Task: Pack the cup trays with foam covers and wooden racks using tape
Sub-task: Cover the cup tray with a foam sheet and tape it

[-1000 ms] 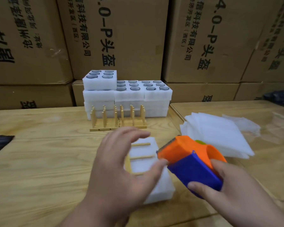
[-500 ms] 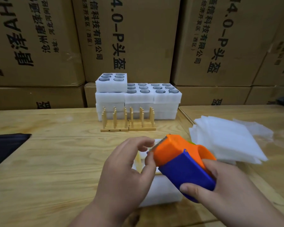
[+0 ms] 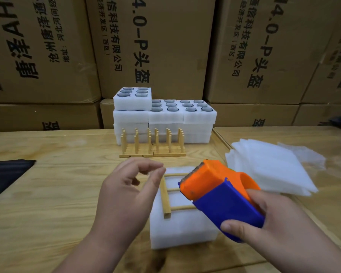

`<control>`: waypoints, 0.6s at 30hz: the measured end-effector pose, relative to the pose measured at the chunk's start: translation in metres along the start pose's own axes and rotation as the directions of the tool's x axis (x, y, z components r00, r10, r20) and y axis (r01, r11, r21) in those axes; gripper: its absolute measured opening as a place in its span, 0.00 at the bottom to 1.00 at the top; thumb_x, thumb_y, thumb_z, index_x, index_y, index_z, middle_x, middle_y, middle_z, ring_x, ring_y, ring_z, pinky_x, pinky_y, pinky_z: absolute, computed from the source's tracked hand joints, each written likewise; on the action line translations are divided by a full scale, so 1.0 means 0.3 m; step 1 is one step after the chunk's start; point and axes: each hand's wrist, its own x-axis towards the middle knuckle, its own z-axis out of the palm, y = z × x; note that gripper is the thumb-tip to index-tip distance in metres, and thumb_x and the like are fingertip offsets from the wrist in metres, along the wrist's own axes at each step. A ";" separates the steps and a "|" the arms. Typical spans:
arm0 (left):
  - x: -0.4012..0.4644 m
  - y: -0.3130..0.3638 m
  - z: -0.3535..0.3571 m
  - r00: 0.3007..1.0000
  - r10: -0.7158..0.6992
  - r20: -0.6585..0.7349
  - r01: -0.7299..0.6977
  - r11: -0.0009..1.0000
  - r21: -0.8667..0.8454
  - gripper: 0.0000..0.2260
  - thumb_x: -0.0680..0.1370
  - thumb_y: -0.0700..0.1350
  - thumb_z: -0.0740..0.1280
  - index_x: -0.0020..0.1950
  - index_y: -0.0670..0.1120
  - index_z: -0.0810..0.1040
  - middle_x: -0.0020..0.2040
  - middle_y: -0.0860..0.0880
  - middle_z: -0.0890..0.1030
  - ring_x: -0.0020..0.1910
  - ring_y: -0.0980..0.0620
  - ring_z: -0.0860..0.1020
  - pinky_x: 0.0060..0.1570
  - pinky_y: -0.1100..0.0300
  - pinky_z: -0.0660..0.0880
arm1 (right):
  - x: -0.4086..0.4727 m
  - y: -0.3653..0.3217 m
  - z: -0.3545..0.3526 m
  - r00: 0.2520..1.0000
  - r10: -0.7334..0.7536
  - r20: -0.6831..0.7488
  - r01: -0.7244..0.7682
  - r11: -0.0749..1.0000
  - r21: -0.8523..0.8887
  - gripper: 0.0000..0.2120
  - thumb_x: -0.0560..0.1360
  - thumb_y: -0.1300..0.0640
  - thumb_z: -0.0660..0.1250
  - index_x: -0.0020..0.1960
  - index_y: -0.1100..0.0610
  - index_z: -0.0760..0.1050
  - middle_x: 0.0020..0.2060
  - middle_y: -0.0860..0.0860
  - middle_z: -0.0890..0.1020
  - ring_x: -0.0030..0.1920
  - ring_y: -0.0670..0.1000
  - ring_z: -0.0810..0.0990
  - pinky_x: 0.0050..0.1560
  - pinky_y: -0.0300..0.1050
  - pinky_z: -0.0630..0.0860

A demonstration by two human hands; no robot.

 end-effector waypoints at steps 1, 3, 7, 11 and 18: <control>0.016 0.007 -0.010 1.000 -0.001 -0.007 0.001 1.000 0.007 0.02 0.74 0.53 0.73 0.44 0.61 0.82 0.47 0.65 0.82 0.50 0.60 0.80 0.42 0.65 0.74 | 0.003 0.003 -0.002 1.000 -0.009 0.020 0.009 1.000 -0.006 0.20 0.59 0.30 0.75 0.46 0.35 0.75 0.36 0.38 0.82 0.36 0.42 0.80 0.35 0.34 0.74; 0.056 0.026 -0.031 1.000 -0.024 0.007 0.024 1.000 0.007 0.02 0.72 0.55 0.73 0.43 0.63 0.82 0.45 0.68 0.83 0.47 0.66 0.79 0.41 0.71 0.73 | 0.019 0.010 -0.007 0.998 -0.017 0.057 0.018 0.999 -0.030 0.25 0.56 0.26 0.69 0.48 0.37 0.75 0.37 0.40 0.82 0.36 0.42 0.81 0.35 0.37 0.75; 0.162 0.047 -0.061 0.980 -0.164 0.116 0.171 0.984 -0.048 0.06 0.67 0.59 0.75 0.39 0.60 0.85 0.39 0.65 0.84 0.40 0.67 0.81 0.37 0.70 0.74 | 0.123 0.045 -0.045 0.992 -0.044 0.120 0.039 0.998 0.041 0.19 0.62 0.34 0.75 0.48 0.39 0.79 0.38 0.44 0.85 0.37 0.44 0.83 0.35 0.41 0.77; 0.261 0.008 -0.073 0.932 -0.314 0.181 0.333 0.939 -0.088 0.04 0.70 0.56 0.78 0.42 0.58 0.87 0.37 0.56 0.86 0.38 0.63 0.82 0.41 0.59 0.77 | 0.250 0.063 -0.066 0.991 -0.080 0.103 0.068 0.991 0.118 0.13 0.64 0.37 0.71 0.42 0.44 0.78 0.33 0.44 0.83 0.32 0.42 0.80 0.34 0.39 0.73; 0.298 -0.089 -0.075 0.818 -0.519 0.247 0.565 0.805 -0.180 0.08 0.77 0.53 0.73 0.40 0.53 0.87 0.42 0.53 0.87 0.40 0.55 0.85 0.46 0.54 0.80 | 0.407 0.007 -0.034 0.976 -0.125 -0.178 0.141 0.987 0.080 0.39 0.61 0.20 0.58 0.29 0.59 0.74 0.19 0.46 0.72 0.20 0.43 0.68 0.23 0.34 0.64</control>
